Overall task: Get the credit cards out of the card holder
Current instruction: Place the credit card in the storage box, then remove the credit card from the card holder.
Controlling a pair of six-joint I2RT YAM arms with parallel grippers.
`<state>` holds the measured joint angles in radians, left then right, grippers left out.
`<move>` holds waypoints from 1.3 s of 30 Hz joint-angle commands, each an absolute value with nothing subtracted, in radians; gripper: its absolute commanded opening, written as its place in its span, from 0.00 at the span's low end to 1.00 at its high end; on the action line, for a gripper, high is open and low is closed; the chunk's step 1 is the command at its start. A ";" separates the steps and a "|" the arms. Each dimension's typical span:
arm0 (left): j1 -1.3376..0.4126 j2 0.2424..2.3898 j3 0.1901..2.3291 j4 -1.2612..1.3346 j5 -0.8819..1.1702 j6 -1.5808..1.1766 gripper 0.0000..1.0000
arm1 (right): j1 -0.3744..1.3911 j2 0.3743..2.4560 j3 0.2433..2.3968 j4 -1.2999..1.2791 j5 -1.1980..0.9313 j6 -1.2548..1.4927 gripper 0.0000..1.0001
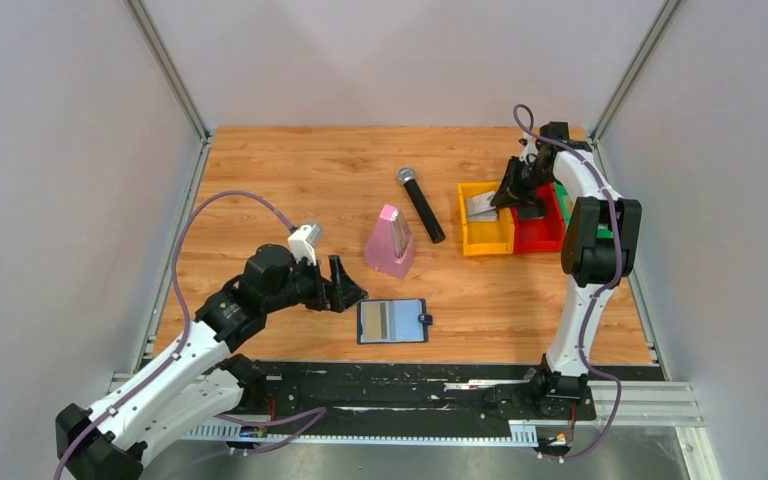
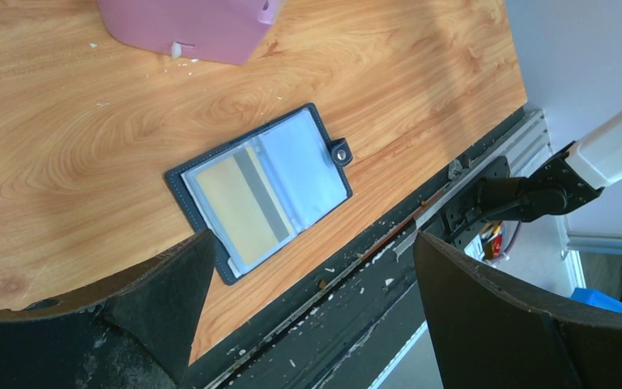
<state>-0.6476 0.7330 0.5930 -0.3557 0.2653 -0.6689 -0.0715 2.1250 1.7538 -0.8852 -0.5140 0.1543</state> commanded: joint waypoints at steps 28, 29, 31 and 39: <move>-0.651 0.812 0.469 -0.348 0.283 -0.776 0.95 | -0.026 1.759 1.603 -0.826 -0.347 0.419 0.27; -0.651 0.821 0.472 -0.347 0.301 -0.770 0.95 | -0.014 1.726 1.559 -0.811 -0.347 0.426 0.27; -0.651 0.829 0.480 -0.351 0.318 -0.754 0.94 | 0.029 1.655 1.487 -0.788 -0.329 0.444 0.28; -0.650 0.809 0.512 -0.410 0.306 -0.716 0.92 | 0.305 1.400 1.247 -0.721 -0.161 0.548 0.37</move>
